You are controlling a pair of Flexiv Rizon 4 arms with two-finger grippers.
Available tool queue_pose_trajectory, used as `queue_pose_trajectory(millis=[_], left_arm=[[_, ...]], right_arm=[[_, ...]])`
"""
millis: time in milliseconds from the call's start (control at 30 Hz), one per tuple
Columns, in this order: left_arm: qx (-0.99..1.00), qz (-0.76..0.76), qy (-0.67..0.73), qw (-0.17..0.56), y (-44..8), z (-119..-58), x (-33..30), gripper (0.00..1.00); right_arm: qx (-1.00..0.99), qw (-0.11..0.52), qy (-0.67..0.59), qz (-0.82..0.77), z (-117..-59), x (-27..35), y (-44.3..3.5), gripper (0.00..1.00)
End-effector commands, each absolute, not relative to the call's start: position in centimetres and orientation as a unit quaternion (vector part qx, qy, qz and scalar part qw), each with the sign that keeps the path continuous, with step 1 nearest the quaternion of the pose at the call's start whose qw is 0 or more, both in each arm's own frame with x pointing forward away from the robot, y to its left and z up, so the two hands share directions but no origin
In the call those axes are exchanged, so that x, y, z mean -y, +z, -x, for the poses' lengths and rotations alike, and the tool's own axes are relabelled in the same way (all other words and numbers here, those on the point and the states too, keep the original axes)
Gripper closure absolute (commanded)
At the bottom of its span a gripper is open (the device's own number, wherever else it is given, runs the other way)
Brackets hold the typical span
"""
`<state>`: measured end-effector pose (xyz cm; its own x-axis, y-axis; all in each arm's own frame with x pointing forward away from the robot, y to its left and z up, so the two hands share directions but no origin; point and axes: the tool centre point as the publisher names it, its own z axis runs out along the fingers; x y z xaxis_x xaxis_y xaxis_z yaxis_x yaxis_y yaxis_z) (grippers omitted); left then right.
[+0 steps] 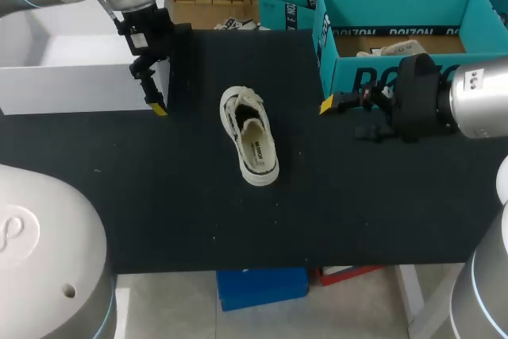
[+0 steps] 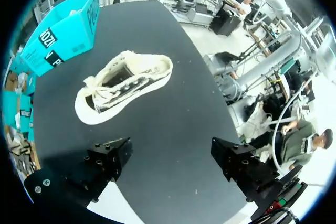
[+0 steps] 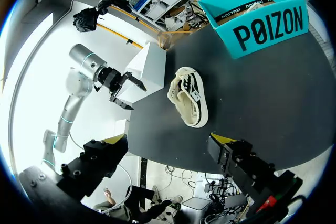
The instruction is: Take the shoe out of the shoebox, open the shoe tongue, remove and reinsert the insole, then place the shoe into the shoebox
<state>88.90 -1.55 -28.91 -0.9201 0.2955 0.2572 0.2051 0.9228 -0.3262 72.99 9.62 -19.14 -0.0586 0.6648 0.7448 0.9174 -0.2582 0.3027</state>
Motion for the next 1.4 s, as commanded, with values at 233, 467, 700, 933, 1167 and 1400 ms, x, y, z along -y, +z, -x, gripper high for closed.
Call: queue_pose_trajectory(millis=[233, 467, 700, 933, 1167, 1400], left_arm=[[0.980, 0.007, 0.199, 0.013, -27.3, -85.9, -2.0, 0.00], [0.972, 0.005, 0.225, -0.062, -26.5, -84.2, -4.0, 0.00], [0.957, -0.002, 0.275, -0.088, -26.3, -83.6, -5.8, 0.00], [0.942, -0.027, 0.321, -0.093, -27.1, -84.2, -7.4, 0.00], [0.936, -0.018, 0.339, -0.089, -27.2, -85.6, -7.3, 0.00], [0.933, -0.004, 0.349, -0.088, -26.5, -86.3, -6.8, 0.00]], right_arm=[[0.590, 0.148, -0.425, 0.670, -73.0, -9.7, -19.2, 0.00], [0.590, 0.148, -0.425, 0.670, -73.0, -9.7, -19.2, 0.00], [0.590, 0.148, -0.425, 0.670, -73.0, -9.7, -19.2, 0.00], [0.590, 0.148, -0.425, 0.670, -73.0, -9.7, -19.2, 0.00], [0.590, 0.148, -0.425, 0.670, -73.0, -9.7, -19.2, 0.00], [0.590, 0.148, -0.425, 0.670, -73.0, -9.7, -19.2, 0.00]])
